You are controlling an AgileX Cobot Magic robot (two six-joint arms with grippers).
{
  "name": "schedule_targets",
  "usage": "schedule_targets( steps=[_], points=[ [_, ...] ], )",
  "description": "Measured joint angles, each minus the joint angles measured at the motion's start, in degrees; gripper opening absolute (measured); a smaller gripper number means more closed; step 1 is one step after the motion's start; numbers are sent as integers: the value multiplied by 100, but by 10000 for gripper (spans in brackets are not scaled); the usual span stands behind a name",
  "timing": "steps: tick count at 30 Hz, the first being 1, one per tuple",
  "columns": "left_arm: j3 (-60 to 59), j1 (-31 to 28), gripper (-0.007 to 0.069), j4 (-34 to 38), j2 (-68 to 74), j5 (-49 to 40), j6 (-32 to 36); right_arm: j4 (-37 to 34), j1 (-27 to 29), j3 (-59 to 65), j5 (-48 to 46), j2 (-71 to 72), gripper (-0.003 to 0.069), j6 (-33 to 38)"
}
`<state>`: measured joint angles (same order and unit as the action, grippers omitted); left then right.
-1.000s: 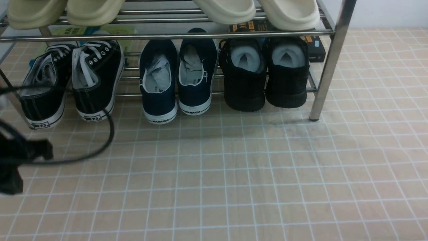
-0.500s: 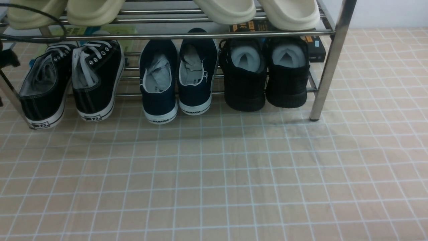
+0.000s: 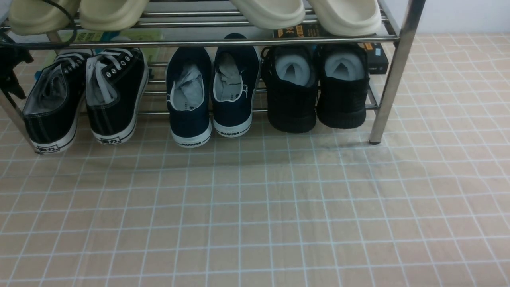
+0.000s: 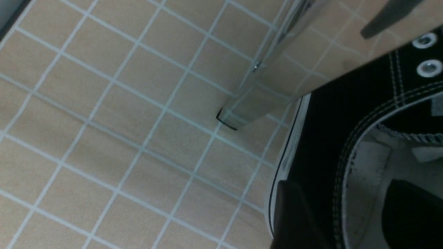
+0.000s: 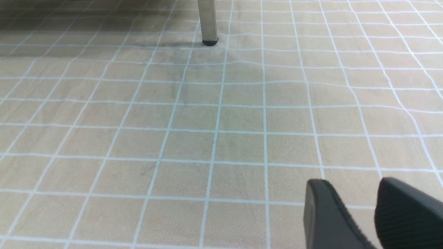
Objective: Take the shoes off the shelf from the light coffee tablecloth by hand.
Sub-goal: 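Grasp the leftmost shoe on the bottom shelf of the shoe rack with the left gripper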
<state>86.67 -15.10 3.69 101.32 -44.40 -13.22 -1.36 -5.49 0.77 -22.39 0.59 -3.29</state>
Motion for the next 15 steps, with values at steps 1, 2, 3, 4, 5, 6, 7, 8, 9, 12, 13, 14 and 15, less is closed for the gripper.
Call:
schedule_targets(
  steps=[1, 2, 3, 4, 5, 6, 7, 8, 9, 12, 13, 14, 15],
  points=[
    [0, 0, 398, 0, 54, 13, 0, 0, 0, 0, 0, 0, 240, 0],
    [0, 0, 402, 0, 104, 20, 0, 0, 0, 0, 0, 0, 240, 0],
    [0, 0, 405, 0, 181, 45, 0, 0, 0, 0, 0, 0, 240, 0],
    [0, 0, 407, 0, 235, 60, 0, 0, 0, 0, 0, 0, 240, 0],
    [0, 0, 407, 6, 284, 73, 0, 0, 0, 0, 0, 0, 240, 0],
    [0, 0, 407, 6, 300, 89, 0, 0, 0, 0, 0, 0, 240, 0],
    [0, 0, 402, 33, 392, 148, 0, 0, 0, 0, 0, 0, 240, 0],
    [0, 0, 396, 69, 414, 169, 0, 0, 0, 0, 0, 0, 240, 0],
    [0, 0, 393, 69, 423, 174, 0, 0, 0, 0, 0, 0, 240, 0],
    [0, 0, 308, 348, 562, 188, -5, 0, 0, 0, 0, 0, 240, 0],
    [0, 5, 209, 423, 637, 132, -5, 0, 0, 0, 0, 0, 240, 0],
    [0, 5, 197, 423, 638, 119, 1, 0, 0, 0, 0, 0, 240, 0],
    [0, 5, 97, 448, 665, -18, 14, 0, 0, 0, 0, 0, 240, 0]
  ],
)
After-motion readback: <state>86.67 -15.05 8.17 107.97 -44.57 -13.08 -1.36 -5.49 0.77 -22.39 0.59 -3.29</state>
